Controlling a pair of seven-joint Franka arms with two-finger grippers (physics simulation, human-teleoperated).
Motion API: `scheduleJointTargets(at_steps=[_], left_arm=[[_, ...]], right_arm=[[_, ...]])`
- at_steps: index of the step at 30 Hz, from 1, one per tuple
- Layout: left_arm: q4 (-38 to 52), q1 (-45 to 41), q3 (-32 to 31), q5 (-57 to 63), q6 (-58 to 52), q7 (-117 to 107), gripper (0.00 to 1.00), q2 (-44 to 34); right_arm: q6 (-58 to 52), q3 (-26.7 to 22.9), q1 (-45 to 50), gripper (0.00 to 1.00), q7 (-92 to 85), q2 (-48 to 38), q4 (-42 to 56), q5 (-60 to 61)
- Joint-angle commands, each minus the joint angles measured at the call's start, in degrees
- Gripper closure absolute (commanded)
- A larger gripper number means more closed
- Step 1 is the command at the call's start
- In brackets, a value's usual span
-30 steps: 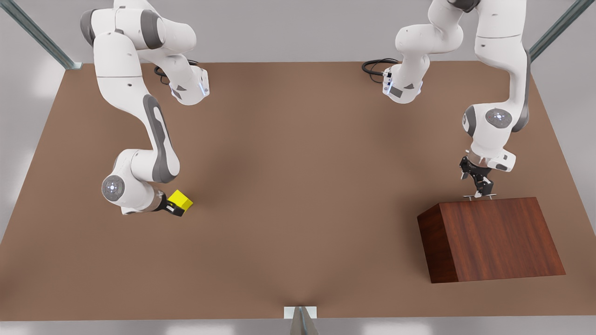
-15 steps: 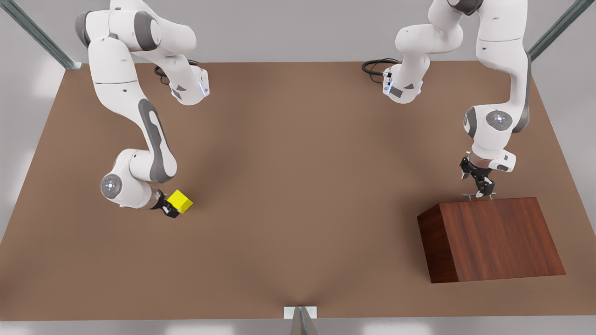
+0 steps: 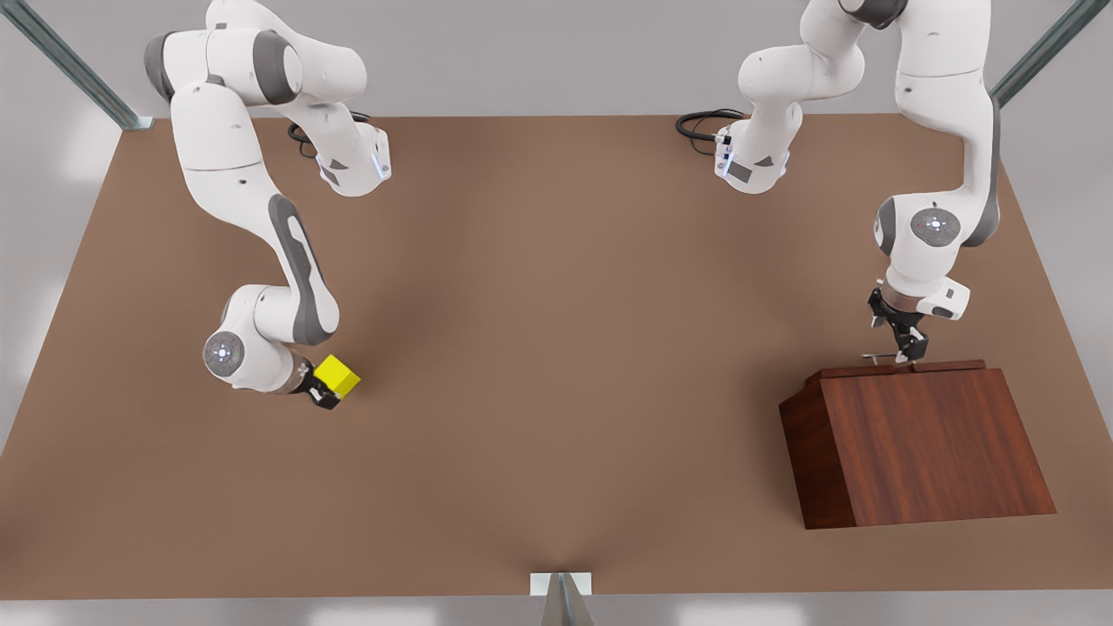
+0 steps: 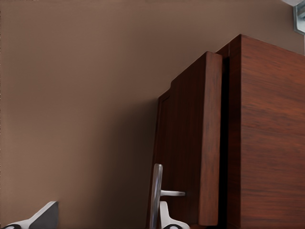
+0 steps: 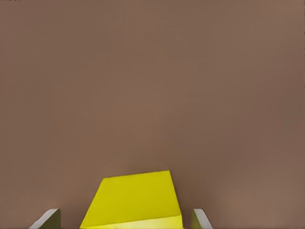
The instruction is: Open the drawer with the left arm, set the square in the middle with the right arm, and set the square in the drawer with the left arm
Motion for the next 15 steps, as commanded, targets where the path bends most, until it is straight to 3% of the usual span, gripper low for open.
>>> scheduleJointTargets(at_steps=[1,15], left_arm=[[0.0,0.1,0.0,0.3,-2.3,-0.6,0.0,-0.3],[-0.2,0.1,-0.1,1.2,-9.8,-0.6,0.0,-2.3]], right_arm=[[1.1,0.0,-0.2,0.0,1.0,0.2,-0.2,-0.1],[2.6,1.3,0.1,0.0,-5.3,2.4,-1.7,0.0]])
